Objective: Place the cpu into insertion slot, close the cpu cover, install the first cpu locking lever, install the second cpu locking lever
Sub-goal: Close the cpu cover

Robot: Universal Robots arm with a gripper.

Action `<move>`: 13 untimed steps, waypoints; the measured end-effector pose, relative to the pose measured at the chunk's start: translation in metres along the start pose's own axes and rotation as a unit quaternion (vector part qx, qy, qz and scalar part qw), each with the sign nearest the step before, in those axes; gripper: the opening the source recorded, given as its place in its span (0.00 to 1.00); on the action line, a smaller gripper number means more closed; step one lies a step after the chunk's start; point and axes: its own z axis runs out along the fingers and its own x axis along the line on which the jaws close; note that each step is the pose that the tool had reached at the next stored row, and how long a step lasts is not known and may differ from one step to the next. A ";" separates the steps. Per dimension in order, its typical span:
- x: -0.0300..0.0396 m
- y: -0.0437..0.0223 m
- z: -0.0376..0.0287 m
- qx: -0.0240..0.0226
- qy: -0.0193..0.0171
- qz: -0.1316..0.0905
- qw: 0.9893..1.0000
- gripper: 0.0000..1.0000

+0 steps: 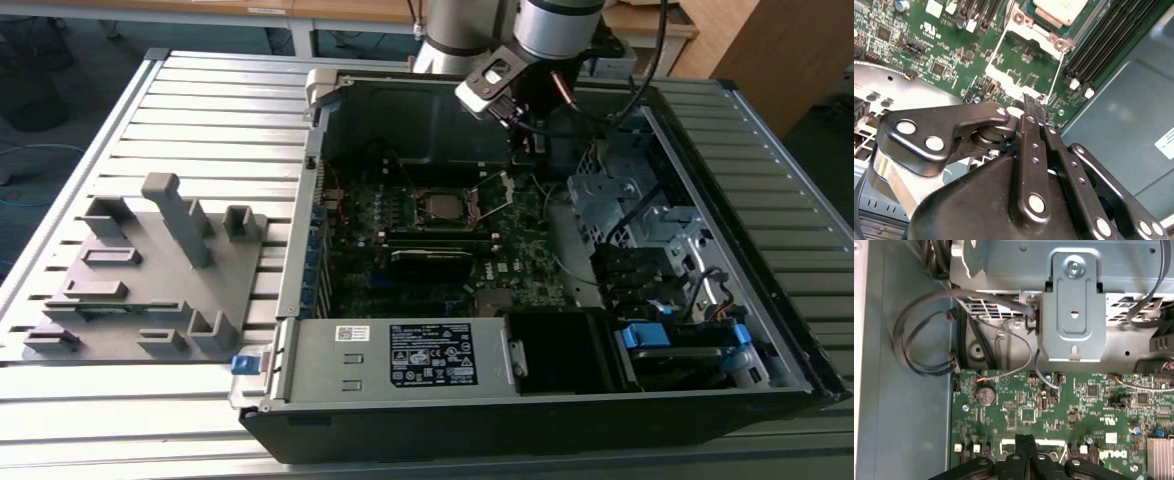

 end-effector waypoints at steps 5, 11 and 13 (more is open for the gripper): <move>0.0007 0.0071 0.0008 0.000 0.000 0.000 1.000 0.11; 0.0014 0.0138 0.0020 0.000 0.000 0.000 1.000 0.11; 0.0014 0.0150 0.0027 0.000 0.000 0.000 1.000 0.11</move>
